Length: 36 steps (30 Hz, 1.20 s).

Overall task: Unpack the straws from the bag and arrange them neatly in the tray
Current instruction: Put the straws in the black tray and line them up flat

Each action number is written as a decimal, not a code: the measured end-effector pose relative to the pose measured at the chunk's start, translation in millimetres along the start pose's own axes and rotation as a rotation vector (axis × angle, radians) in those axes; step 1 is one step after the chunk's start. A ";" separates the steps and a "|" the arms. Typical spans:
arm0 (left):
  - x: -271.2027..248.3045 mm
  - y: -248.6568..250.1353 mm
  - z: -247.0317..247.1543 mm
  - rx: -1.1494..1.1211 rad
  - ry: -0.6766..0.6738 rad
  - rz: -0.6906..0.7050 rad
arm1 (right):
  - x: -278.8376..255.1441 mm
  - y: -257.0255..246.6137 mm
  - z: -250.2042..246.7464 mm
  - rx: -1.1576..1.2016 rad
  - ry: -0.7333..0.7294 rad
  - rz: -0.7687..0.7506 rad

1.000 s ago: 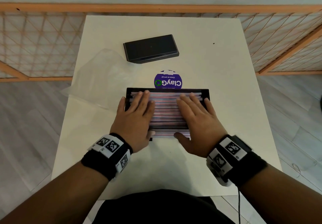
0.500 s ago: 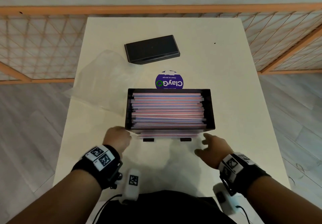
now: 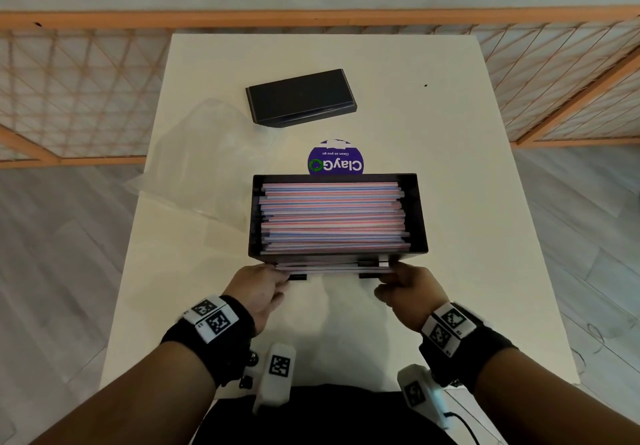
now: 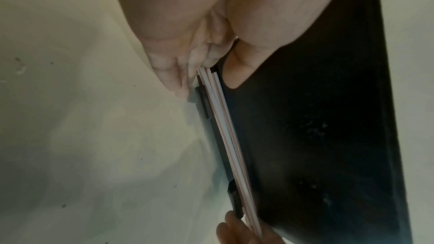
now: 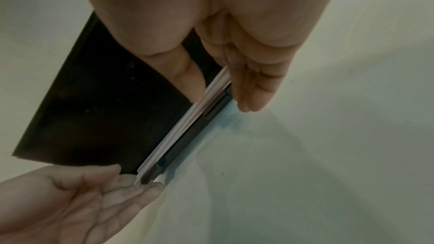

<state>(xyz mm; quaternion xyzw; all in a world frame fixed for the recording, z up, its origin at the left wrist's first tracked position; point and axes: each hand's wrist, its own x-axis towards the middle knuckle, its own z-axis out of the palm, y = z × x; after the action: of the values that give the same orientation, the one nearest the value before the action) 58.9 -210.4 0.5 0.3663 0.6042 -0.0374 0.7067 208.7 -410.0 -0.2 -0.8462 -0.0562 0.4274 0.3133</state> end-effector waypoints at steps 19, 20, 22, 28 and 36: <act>-6.2 -1.8 -1.1 -0.129 0.114 0.147 | -7.3 6.9 5.2 0.364 0.151 0.052; -6.5 -1.3 -1.3 -0.135 0.108 0.144 | -7.3 7.4 6.2 0.379 0.146 0.056; -8.5 0.6 -2.4 -0.142 0.093 0.148 | -7.3 6.0 6.7 0.418 0.137 0.070; -33.1 4.1 -8.5 0.009 0.050 0.362 | -14.6 -7.1 1.9 0.670 0.055 0.157; -74.1 28.3 -20.0 0.351 -0.082 0.777 | -24.3 -18.9 -9.6 0.784 -0.075 0.220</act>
<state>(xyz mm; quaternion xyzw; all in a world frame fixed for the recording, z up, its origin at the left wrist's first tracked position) 36.6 -207.4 79.2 0.6795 0.3771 0.1147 0.6188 204.0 -408.4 31.7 -0.6473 0.1903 0.4779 0.5624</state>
